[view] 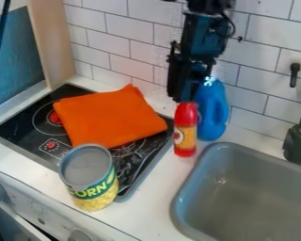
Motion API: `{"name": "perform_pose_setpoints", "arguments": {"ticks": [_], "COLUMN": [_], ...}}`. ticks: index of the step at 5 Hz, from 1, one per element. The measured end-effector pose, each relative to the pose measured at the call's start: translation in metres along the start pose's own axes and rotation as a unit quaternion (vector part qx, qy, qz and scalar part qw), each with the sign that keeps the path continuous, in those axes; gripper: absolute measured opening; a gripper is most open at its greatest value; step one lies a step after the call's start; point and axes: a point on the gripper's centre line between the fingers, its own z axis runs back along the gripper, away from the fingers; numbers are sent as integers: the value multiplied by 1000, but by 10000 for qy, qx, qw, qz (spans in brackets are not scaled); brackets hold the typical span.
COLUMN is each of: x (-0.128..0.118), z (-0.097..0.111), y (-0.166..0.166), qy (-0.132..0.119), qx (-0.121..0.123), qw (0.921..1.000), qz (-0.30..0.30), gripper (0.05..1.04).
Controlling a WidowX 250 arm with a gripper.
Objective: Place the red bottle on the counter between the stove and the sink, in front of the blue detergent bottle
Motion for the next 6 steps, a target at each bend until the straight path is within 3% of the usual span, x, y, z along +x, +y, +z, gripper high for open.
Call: {"name": "perform_pose_setpoints", "arguments": {"ticks": [1,2,5,6], "x": [-7,-9,-14,-18], "z": [-8,-11,-15,-21], "y": [3,6,2,-1], "qy": [293,362,222,242], "qx": [203,316,341,322], "qw": [9994,9988,9991,9989], "qz": [40,25,127,231], "gripper": [330,330,370,674]}}
